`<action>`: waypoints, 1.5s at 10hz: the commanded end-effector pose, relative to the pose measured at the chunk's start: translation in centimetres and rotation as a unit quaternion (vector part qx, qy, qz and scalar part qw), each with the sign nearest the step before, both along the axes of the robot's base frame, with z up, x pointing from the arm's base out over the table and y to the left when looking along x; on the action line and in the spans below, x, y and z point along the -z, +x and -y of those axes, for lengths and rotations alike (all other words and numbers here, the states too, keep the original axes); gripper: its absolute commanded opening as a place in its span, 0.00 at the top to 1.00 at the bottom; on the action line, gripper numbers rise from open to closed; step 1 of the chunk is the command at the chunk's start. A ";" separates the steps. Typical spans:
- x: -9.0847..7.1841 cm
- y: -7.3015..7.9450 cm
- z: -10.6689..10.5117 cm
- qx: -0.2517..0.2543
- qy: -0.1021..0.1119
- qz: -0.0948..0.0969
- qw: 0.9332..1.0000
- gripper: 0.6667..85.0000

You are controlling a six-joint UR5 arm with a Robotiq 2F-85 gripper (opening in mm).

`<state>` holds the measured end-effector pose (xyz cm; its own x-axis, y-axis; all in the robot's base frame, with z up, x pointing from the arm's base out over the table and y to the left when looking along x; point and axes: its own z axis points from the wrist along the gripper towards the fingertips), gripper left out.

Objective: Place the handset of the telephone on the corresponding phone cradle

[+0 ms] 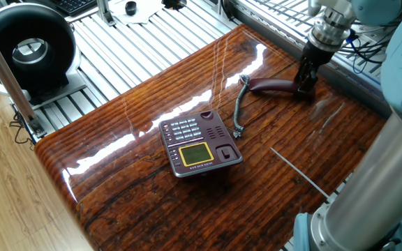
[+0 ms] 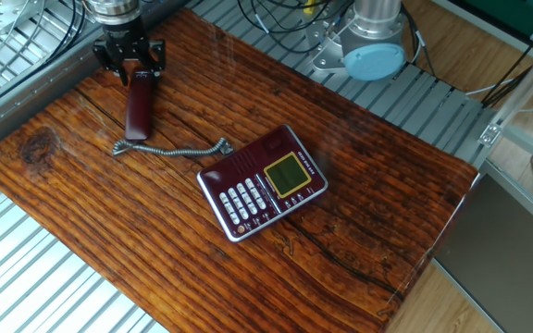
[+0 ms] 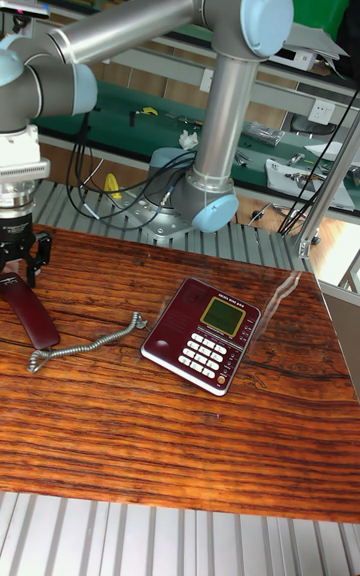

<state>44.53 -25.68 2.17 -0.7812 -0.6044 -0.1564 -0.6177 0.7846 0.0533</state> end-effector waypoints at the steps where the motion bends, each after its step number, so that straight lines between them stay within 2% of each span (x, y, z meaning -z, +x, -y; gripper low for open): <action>1: -0.2 0.4 -0.2 0.000 0.010 0.005 1.000 0.31; 8: 0.6 -0.1 0.4 -0.002 0.012 0.004 1.000 0.32; 10: 0.6 -0.3 0.6 -0.006 0.019 0.004 1.000 0.32; 12: 0.1 -0.4 0.5 -0.012 0.039 0.007 0.999 0.32; 14: -0.1 -0.4 1.1 -0.017 0.040 0.014 0.999 0.32; 15: -0.1 -0.1 1.2 -0.018 0.042 0.024 0.999 0.32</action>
